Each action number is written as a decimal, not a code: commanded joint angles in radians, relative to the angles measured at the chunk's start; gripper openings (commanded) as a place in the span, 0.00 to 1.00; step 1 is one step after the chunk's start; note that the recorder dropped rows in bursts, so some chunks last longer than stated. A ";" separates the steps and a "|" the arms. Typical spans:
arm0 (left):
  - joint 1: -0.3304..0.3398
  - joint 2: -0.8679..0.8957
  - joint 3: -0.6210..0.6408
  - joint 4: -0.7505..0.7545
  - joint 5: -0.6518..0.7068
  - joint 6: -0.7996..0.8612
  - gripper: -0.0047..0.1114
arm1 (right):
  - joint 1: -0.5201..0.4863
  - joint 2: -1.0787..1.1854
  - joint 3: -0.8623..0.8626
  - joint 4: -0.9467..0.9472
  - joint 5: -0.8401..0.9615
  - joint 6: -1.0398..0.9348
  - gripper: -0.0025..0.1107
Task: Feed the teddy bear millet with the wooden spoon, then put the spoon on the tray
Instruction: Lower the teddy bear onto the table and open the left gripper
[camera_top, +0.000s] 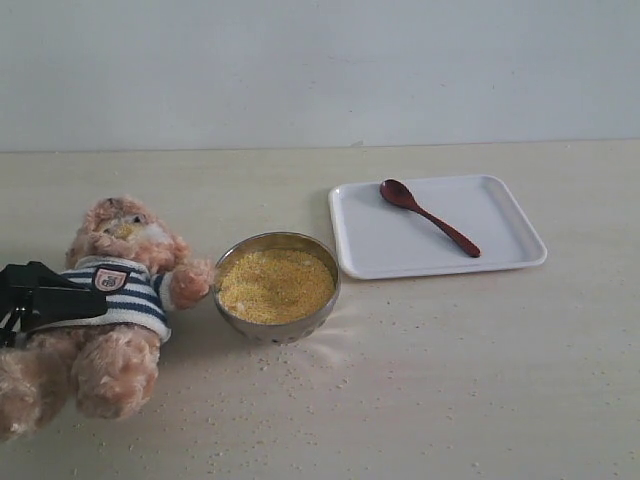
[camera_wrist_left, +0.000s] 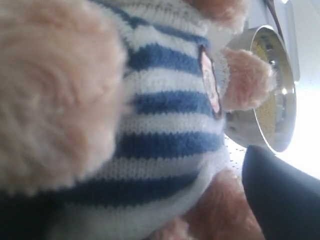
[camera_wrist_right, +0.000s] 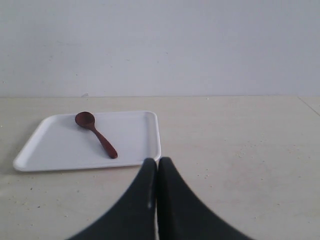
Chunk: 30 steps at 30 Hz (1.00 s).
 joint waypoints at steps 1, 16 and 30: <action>-0.002 0.000 -0.006 0.063 -0.050 -0.058 0.84 | -0.003 -0.004 0.005 0.003 -0.007 -0.001 0.02; -0.002 0.000 -0.168 0.507 -0.031 -0.481 0.96 | -0.003 -0.004 0.005 0.003 -0.007 -0.001 0.02; 0.035 -0.184 -0.311 0.832 0.024 -0.766 0.96 | -0.003 -0.004 0.005 0.003 -0.007 -0.001 0.02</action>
